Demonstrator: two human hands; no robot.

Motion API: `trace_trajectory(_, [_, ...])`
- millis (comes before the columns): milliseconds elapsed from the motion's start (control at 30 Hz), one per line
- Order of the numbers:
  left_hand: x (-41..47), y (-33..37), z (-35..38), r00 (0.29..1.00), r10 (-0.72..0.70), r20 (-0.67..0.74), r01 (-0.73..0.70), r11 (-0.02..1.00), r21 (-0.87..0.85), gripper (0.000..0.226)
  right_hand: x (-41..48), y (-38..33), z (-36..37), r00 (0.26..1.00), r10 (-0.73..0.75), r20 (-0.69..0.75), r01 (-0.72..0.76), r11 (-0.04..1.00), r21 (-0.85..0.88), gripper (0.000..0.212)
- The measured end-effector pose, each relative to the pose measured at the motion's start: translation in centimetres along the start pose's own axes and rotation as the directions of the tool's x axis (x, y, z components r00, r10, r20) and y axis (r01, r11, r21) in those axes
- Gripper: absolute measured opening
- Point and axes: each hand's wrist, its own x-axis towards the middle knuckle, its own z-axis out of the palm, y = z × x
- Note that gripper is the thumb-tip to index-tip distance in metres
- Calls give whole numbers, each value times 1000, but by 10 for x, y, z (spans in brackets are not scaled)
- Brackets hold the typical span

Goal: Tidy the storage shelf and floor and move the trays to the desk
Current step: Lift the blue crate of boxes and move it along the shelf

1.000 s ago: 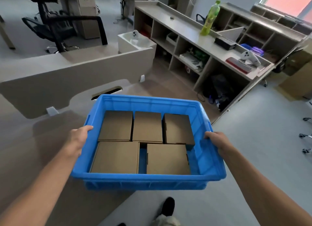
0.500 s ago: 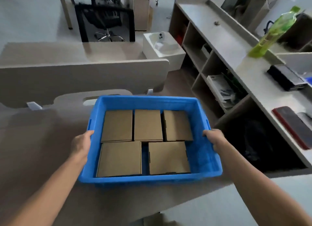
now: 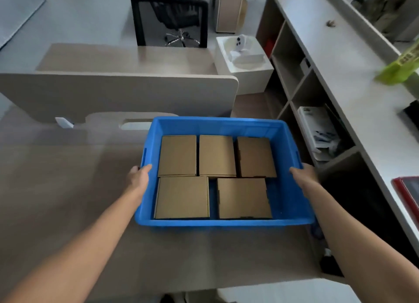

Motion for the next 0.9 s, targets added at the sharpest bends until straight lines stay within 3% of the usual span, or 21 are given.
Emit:
trace_trajectory(67, [-9,-5,-6,999,40,28,-41,998,47,20,-15,9,-2,999,-36,-13,35,997,-69,32])
trace_trajectory(167, [-19,-31,-22,993,78,89,-88,990,110,54,-43,37,-3,998,-42,-46,32,977,-212,46])
trace_trajectory(233, [-34,-53,-28,992,83,97,-96,987,131,63,-63,61,-3,996,-48,-72,28,969,-246,49])
trace_trajectory(433, [-71,-77,-18,988,155,19,-156,980,122,49,-95,96,0,989,-63,-134,42,987,-153,32])
trace_trajectory(600, [-69,-82,-7,983,168,-76,-145,958,248,46,-84,88,0,985,-112,-129,95,986,-136,32])
trace_trajectory(767, [-60,-70,1,982,175,-72,-156,963,220,32,-73,73,-3,984,-133,-117,120,986,-117,33])
trace_trajectory(900, [-61,-66,0,982,184,-35,-175,969,176,33,-74,71,-4,986,-123,-111,112,988,-102,29])
